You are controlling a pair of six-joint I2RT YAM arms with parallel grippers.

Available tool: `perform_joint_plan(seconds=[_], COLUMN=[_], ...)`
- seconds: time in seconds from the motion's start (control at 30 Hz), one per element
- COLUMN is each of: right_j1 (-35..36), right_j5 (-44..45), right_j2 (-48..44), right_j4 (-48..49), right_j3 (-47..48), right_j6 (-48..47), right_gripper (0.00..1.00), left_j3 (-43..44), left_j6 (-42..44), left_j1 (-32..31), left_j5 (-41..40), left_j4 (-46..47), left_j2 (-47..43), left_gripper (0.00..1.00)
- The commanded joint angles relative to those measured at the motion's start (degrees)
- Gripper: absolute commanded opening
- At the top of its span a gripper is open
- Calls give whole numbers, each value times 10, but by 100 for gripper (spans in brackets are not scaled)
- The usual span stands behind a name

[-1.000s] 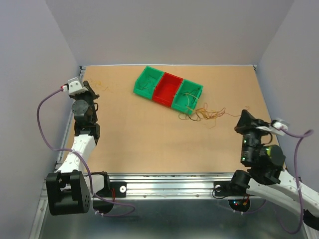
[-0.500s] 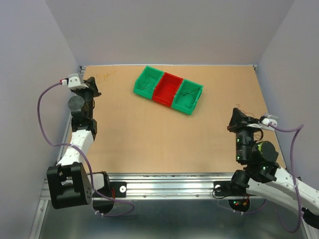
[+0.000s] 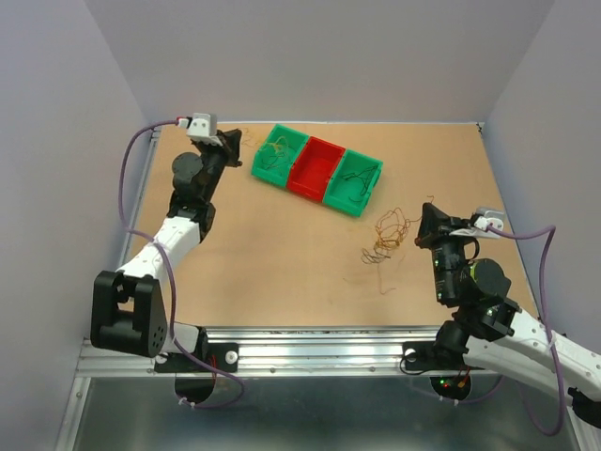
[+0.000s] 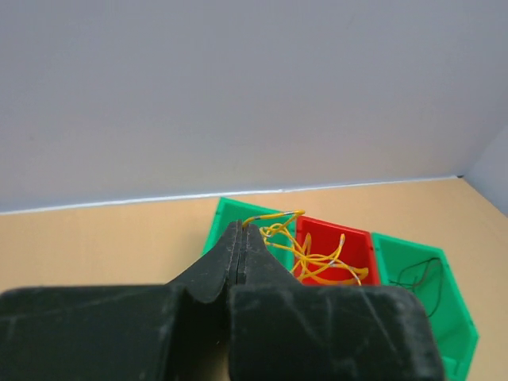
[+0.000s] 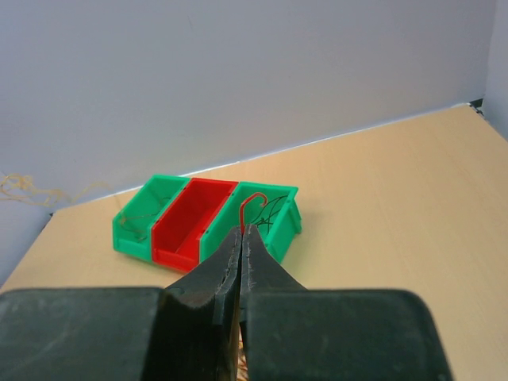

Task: Untangle the cables

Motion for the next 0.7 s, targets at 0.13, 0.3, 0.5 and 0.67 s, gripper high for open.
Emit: perform_joint_plan(seconds=[0.13,0.3,0.5,0.67], right_j1=[1,1,1,1], right_j5=[1,5,1,-2], right_j2=[-1,-7,-28,-37], right_j4=[11,10,10,10], right_j3=[37,33,26,22], right_j6=[27,33,33,31], right_gripper=[1,0,0,0], left_j3=[156,278,349,364], left_j6=[-3,-25,0,11], left_j1=[-111,-134,-158,-181], left_j5=[-95,-148,-236,-303], left_j4=[-68,-146,-202,-219], left_j2=[91,213,305,337], left_gripper=[0,0,0,0])
